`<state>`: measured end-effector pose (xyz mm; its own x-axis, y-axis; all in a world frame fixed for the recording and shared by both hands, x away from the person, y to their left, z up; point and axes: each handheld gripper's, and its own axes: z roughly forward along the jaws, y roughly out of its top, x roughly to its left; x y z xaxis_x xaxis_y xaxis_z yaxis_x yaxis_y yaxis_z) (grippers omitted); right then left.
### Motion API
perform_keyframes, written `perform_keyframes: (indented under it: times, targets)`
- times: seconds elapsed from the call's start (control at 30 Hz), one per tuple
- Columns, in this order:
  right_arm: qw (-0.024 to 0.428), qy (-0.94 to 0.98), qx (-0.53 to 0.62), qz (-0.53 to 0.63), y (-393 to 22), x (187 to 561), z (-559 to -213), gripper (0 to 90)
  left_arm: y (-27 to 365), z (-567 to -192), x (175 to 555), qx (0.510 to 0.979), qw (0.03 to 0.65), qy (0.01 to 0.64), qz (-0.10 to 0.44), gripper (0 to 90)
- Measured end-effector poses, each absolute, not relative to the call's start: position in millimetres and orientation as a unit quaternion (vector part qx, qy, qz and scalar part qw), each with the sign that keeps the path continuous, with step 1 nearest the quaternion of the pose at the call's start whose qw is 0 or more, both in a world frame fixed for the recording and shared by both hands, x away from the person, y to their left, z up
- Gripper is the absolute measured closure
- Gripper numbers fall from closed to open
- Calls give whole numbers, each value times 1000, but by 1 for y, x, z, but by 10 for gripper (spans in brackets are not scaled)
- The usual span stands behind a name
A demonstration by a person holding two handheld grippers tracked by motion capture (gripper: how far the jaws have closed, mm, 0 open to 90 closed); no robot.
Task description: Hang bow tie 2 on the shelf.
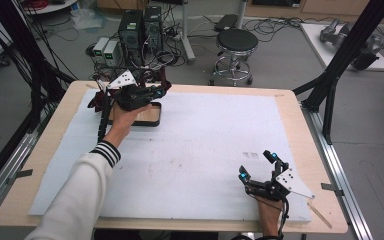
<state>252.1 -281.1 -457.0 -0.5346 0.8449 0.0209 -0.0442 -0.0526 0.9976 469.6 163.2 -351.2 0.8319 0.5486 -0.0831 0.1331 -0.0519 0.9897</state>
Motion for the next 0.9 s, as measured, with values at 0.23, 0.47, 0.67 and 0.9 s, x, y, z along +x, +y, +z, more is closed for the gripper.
perform_keyframes:
  times: [0.23,0.47,0.67,0.9]
  targets:
    - [346,596,337,642,-281,252,-457,8,170,-353,466,698,656,239,156,823]
    - [344,597,338,641,-281,252,-457,8,170,-364,465,704,651,247,143,824]
    - [343,597,338,642,-281,252,-457,8,173,-370,465,700,654,250,139,824]
    - [345,597,338,641,-280,252,-457,8,170,-368,463,701,656,244,137,824]
